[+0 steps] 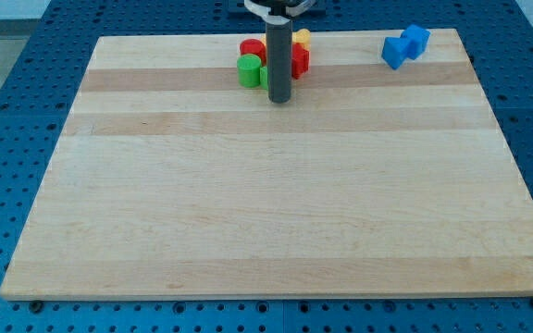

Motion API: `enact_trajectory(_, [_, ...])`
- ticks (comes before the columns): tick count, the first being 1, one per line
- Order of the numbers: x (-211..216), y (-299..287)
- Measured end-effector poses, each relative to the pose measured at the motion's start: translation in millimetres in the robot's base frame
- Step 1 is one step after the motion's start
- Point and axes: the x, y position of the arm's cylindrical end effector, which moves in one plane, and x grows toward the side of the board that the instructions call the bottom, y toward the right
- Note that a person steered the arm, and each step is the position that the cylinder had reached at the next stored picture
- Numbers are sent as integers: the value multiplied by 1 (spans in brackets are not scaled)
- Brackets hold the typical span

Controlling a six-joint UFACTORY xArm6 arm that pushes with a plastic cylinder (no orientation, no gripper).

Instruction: Move your arm closer to the blue cube

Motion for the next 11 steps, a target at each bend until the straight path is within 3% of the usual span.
enact_trajectory(3, [-9,28])
enact_trajectory(7, [-8,195])
enact_trajectory(11, [-94,249])
